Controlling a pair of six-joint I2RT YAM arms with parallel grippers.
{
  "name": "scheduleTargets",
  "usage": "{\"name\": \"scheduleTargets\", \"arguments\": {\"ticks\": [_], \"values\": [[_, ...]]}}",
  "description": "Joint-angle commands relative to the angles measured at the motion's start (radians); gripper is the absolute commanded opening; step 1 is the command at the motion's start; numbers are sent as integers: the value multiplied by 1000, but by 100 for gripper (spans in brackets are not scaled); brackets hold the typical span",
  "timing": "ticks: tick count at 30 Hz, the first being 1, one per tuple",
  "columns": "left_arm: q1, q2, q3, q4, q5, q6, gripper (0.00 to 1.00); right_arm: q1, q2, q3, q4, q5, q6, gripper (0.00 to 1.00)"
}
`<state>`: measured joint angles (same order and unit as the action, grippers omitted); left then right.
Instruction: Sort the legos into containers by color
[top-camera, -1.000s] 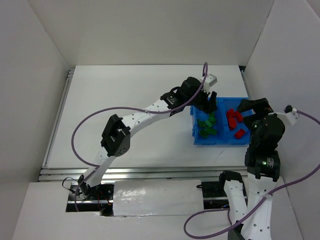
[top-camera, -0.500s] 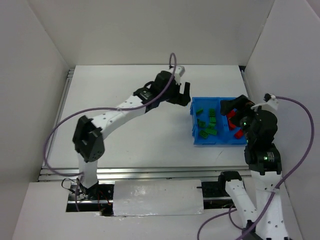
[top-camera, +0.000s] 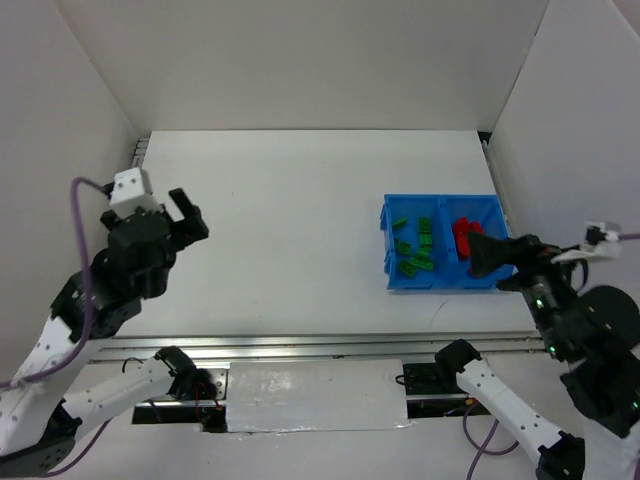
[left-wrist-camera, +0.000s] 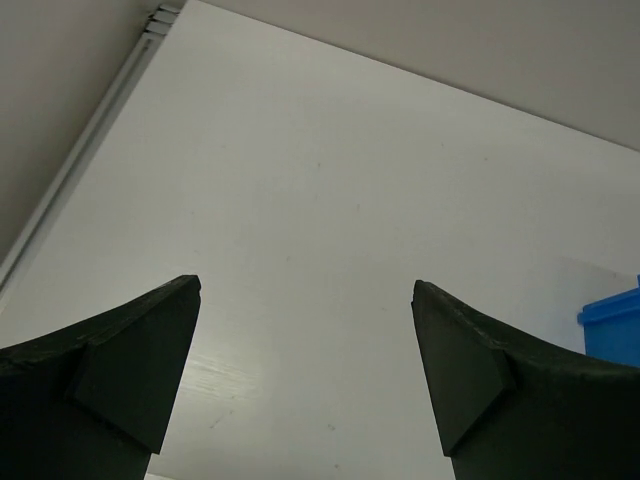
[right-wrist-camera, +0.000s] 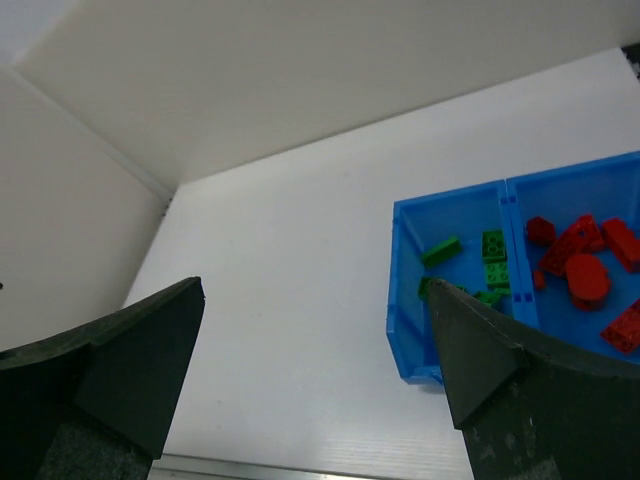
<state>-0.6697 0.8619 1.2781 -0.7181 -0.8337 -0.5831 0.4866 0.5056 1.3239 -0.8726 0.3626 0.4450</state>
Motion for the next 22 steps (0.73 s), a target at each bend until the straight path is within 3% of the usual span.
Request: {"name": "scheduleTargets", "arguments": {"ticks": [1, 11, 22], "values": [[-2, -122, -22, -142, -99, -47, 99, 4, -55, 87, -170, 6, -8, 100], [-4, -389, -57, -348, -93, -38, 100, 4, -240, 153, -358, -56, -31, 100], [-2, -509, -66, -396, -70, -47, 99, 4, -280, 133, -329, -45, -12, 100]]}}
